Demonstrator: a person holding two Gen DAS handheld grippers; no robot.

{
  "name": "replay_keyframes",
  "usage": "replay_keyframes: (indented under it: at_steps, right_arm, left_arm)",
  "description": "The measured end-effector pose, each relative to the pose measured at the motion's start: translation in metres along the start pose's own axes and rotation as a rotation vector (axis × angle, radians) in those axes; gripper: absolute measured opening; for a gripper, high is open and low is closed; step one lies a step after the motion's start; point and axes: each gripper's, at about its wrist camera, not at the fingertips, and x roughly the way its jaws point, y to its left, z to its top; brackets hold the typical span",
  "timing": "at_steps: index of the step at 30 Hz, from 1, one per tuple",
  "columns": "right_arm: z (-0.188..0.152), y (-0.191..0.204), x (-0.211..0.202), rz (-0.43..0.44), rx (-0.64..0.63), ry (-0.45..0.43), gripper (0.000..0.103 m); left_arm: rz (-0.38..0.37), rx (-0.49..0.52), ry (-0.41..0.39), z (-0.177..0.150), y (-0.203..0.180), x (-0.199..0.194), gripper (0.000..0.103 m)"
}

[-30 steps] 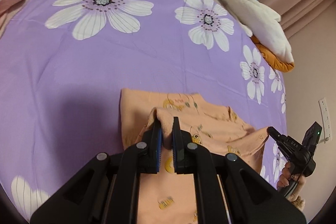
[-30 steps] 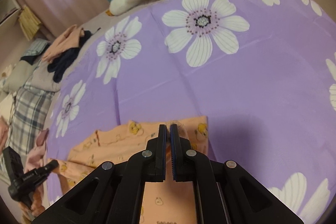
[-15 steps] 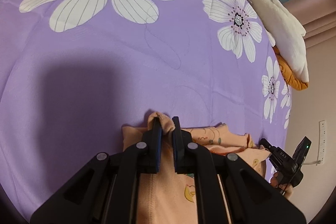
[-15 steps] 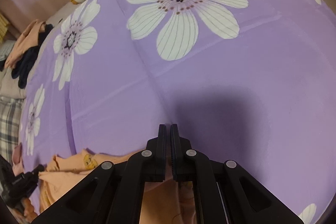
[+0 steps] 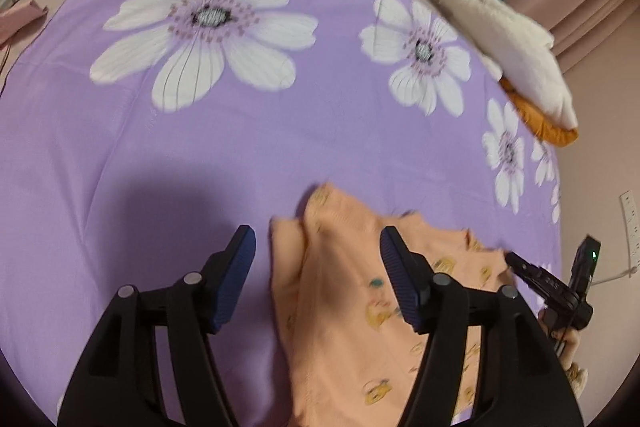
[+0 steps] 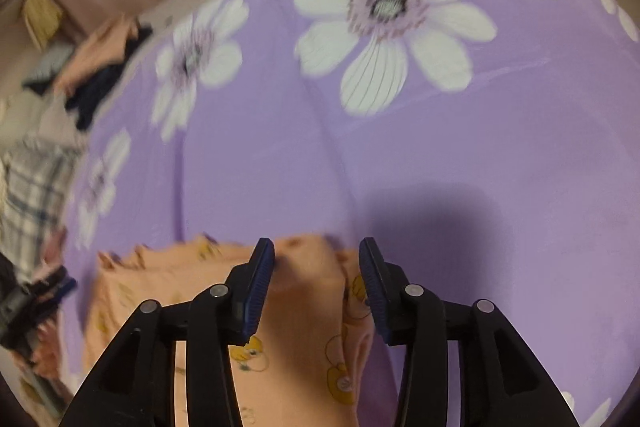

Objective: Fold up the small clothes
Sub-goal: 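Grasp the shirt's folded side with the right gripper and lift it over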

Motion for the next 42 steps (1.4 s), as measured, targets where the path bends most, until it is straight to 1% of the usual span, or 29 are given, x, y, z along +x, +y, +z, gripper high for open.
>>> replay_keyframes:
  at_steps: [1,2,3,7,9,12,15,16,17,18,19,20,21,22,23,25,28,30,32,33,35,36,37,38,39,40,41,42]
  right_arm:
    - [-0.002,0.003,0.003,-0.02,-0.004,0.0,0.026]
    - [-0.002,0.006,0.005,-0.035,-0.018,-0.014,0.013]
    - [-0.002,0.008,0.003,-0.037,-0.022,-0.027,0.006]
    - [0.01,0.011,-0.021,-0.008,0.007,-0.137,0.005]
    - [0.016,0.007,-0.024,-0.003,0.024,-0.154,0.005]
    - [0.017,0.004,-0.01,-0.057,0.019,-0.143,0.005]
    - [0.008,-0.006,0.014,-0.076,0.037,-0.048,0.005]
    - [0.005,-0.008,0.016,-0.082,0.036,-0.037,0.005]
    - [0.001,-0.009,0.011,-0.073,0.034,-0.057,0.006]
    - [-0.001,-0.01,0.005,-0.063,0.034,-0.072,0.014]
    - [-0.005,-0.013,-0.004,-0.05,0.044,-0.087,0.032]
    - [-0.009,-0.016,-0.013,-0.036,0.065,-0.101,0.043]
    - [-0.014,-0.021,-0.023,-0.02,0.093,-0.118,0.056]
    - [-0.022,-0.026,-0.032,0.006,0.114,-0.13,0.057]
    - [-0.026,-0.027,-0.034,0.024,0.117,-0.12,0.057]
    - [-0.042,-0.03,-0.036,0.064,0.108,-0.084,0.057]
    - [-0.071,-0.033,-0.033,0.085,0.124,-0.041,0.057]
    - [-0.089,-0.037,-0.033,0.11,0.143,-0.041,0.057]
    - [-0.096,-0.036,-0.038,0.14,0.152,-0.048,0.057]
    - [-0.096,-0.034,-0.038,0.166,0.16,-0.045,0.057]
    - [-0.091,-0.027,-0.029,0.25,0.157,-0.019,0.057]
    - [-0.089,-0.024,-0.023,0.261,0.154,-0.007,0.057]
    - [-0.085,-0.019,-0.014,0.252,0.142,-0.013,0.057]
    - [-0.083,-0.017,-0.012,0.253,0.141,-0.027,0.057]
    - [-0.081,-0.016,-0.01,0.258,0.152,-0.039,0.055]
    - [-0.077,-0.014,-0.007,0.267,0.169,-0.039,0.043]
    - [-0.075,-0.011,-0.005,0.273,0.174,-0.035,0.032]
    - [-0.074,-0.008,-0.003,0.284,0.176,-0.026,0.022]
  left_arm:
    - [0.005,0.005,0.013,-0.003,0.0,0.003,0.064]
    - [0.014,0.011,0.025,-0.007,0.0,0.006,0.064]
    - [0.021,0.019,0.032,-0.011,0.0,0.007,0.064]
    - [0.023,0.052,0.032,-0.02,-0.003,0.006,0.064]
    - [0.026,0.052,0.031,-0.023,-0.002,0.007,0.065]
    - [0.035,0.052,0.04,-0.029,-0.001,0.01,0.066]
    - [0.054,0.047,0.059,-0.036,0.002,0.014,0.07]
    - [0.058,0.049,0.065,-0.038,0.002,0.015,0.071]
    - [0.051,0.055,0.073,-0.041,0.004,0.016,0.073]
    - [0.047,0.055,0.078,-0.043,0.004,0.017,0.074]
    - [0.042,0.053,0.086,-0.045,0.005,0.019,0.075]
    - [0.039,0.053,0.087,-0.046,0.005,0.02,0.075]
    - [0.029,0.05,0.084,-0.047,0.005,0.02,0.076]
    - [0.019,0.046,0.084,-0.047,0.005,0.02,0.076]
    - [-0.016,0.035,0.092,-0.049,0.005,0.022,0.076]
    - [-0.062,0.02,0.11,-0.051,0.005,0.025,0.076]
    - [-0.097,0.034,0.117,-0.056,0.001,0.026,0.076]
    - [-0.136,0.04,0.133,-0.059,-0.003,0.028,0.075]
    - [-0.181,0.032,0.154,-0.062,-0.006,0.031,0.072]
    - [-0.191,0.032,0.16,-0.062,-0.008,0.033,0.069]
    - [-0.182,0.024,0.163,-0.063,-0.012,0.036,0.063]
    - [-0.172,0.022,0.162,-0.062,-0.014,0.037,0.056]
    - [-0.169,0.017,0.162,-0.062,-0.015,0.038,0.045]
    - [-0.175,0.006,0.167,-0.063,-0.015,0.04,0.04]
    - [-0.18,-0.013,0.17,-0.064,-0.014,0.041,0.028]
    - [-0.177,-0.032,0.172,-0.066,-0.013,0.041,0.019]
    - [-0.175,-0.05,0.172,-0.067,-0.013,0.04,0.018]
    - [-0.171,-0.054,0.157,-0.069,-0.014,0.036,0.016]
